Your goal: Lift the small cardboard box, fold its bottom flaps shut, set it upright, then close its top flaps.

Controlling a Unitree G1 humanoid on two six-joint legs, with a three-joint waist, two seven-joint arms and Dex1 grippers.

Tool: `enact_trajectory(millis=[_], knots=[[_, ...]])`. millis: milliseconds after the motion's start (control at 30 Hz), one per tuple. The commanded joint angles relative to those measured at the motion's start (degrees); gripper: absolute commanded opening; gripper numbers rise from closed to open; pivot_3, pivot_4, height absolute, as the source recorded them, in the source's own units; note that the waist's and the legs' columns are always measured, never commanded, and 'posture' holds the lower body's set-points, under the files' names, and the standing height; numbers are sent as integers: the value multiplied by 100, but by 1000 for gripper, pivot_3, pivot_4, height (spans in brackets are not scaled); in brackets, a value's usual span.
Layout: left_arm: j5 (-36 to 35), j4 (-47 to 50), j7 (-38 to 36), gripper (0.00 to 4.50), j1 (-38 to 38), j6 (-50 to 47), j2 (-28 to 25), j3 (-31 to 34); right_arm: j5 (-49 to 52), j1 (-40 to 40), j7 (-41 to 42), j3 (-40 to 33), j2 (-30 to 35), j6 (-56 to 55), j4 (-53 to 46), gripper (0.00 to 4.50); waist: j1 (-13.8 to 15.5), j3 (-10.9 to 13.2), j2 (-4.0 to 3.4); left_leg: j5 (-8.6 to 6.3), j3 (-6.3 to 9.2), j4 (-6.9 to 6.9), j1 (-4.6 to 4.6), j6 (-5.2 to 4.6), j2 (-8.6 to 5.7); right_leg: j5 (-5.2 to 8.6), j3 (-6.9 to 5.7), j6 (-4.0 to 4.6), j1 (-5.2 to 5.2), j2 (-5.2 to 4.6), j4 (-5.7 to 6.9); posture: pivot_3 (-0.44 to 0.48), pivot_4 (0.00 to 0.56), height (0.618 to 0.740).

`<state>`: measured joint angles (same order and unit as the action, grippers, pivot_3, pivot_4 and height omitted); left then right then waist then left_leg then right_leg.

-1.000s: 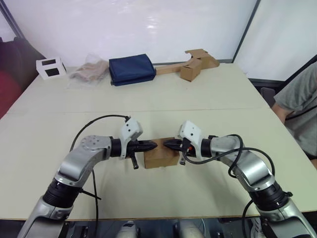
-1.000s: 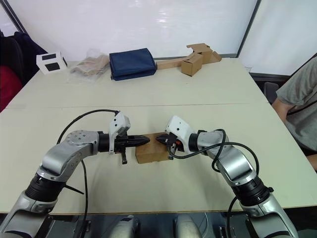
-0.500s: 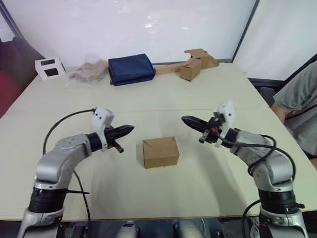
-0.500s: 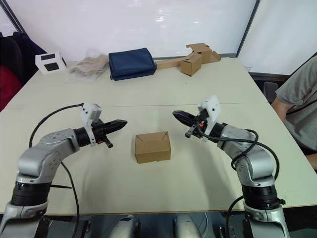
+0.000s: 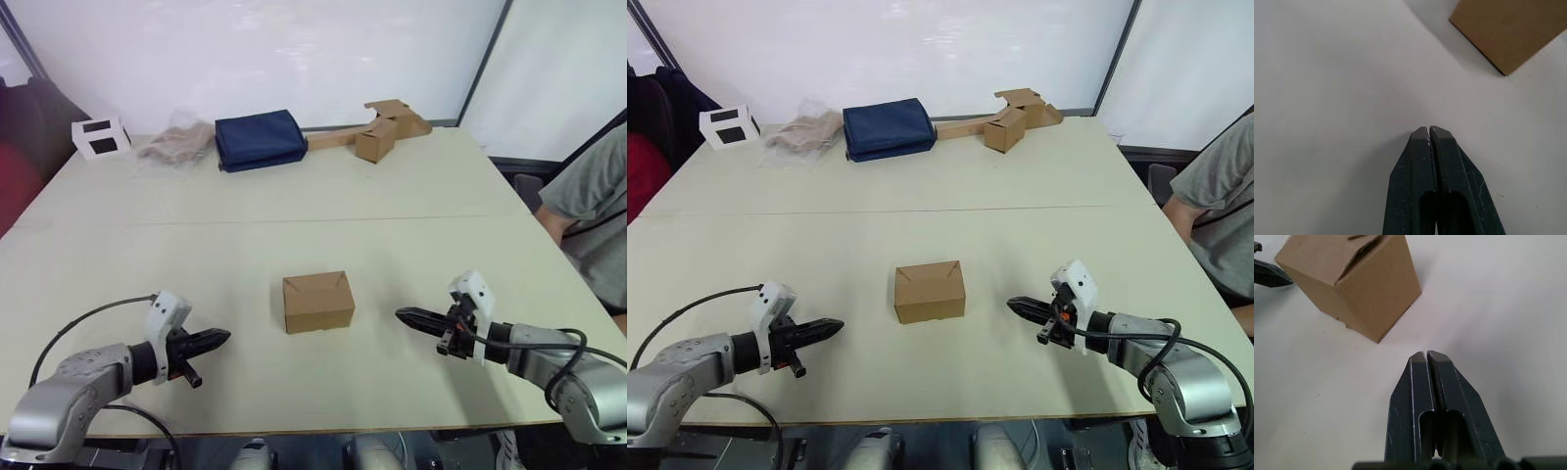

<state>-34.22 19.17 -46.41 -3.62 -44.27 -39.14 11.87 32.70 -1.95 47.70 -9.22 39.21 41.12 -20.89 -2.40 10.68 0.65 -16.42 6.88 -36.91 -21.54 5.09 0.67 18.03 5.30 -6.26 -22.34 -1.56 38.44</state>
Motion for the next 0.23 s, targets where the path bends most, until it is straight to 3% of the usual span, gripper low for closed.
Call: enact_trajectory(millis=[33,233], knots=[[-217,110,30,22,23,55,152,112,-111,50,87,16,94,-260,54,0,5,0,0,0,0,0,0,0,0,0,0,0,2,-2,-2,0,150,740],[-448,80,128,22,221,-113,313,140,-228,28,110,132,92,-417,194,0,0,0,0,-2,0,0,1,-2,0,-1,0,-1,4,-2,-9,0,150,740]])
